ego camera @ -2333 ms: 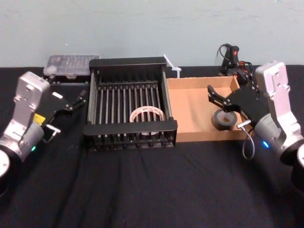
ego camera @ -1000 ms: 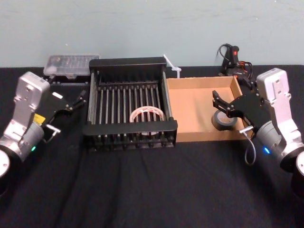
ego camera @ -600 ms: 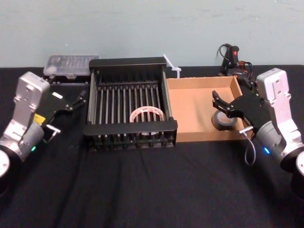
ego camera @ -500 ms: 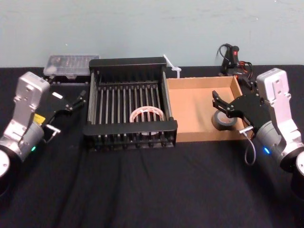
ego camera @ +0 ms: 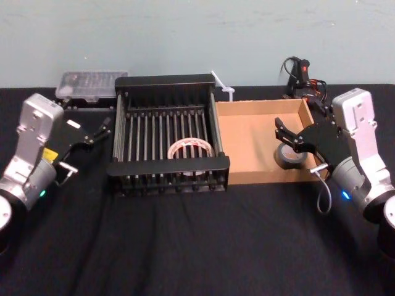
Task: Pick up the white tape and place it into the black box , Pick up the silver tape and place it into the brown box.
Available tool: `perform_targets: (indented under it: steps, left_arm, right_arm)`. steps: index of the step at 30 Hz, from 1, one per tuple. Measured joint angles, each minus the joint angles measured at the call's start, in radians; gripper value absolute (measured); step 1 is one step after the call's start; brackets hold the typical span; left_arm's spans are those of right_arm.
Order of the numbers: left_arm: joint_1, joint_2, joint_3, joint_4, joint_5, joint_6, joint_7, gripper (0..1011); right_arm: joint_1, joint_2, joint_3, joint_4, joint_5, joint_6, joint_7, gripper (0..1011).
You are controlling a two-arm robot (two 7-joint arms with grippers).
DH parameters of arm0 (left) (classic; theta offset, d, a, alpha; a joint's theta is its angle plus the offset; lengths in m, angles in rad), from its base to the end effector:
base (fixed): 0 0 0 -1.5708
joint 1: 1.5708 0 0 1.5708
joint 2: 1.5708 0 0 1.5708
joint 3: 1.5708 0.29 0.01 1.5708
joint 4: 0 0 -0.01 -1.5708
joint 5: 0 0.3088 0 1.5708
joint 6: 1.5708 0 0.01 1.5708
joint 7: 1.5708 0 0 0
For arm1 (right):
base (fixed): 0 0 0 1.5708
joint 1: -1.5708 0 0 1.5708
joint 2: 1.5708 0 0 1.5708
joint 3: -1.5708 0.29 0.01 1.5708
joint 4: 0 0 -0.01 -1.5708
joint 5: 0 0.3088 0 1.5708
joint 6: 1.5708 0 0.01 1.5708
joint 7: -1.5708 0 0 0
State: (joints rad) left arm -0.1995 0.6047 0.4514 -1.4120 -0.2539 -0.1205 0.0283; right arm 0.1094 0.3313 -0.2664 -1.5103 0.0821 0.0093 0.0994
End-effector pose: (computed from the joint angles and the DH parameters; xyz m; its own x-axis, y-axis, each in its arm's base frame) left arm 0.3581 0.0827 -0.3023 0.2923 0.8803 0.3738 -0.9553 0.2873 0.0703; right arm 0.3502 -0.0223 -0.2936 0.3257 -0.9100 0.2566 0.9453 0.3182 -0.0714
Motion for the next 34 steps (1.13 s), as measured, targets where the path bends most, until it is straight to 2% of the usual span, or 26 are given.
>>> perform_targets:
  steps: [34]
  left_arm:
    - [0.000, 0.000, 0.000, 0.000, 0.000, 0.000, 0.000, 1001]
  right_arm:
    - [0.000, 0.000, 0.000, 0.000, 0.000, 0.000, 0.000, 1000]
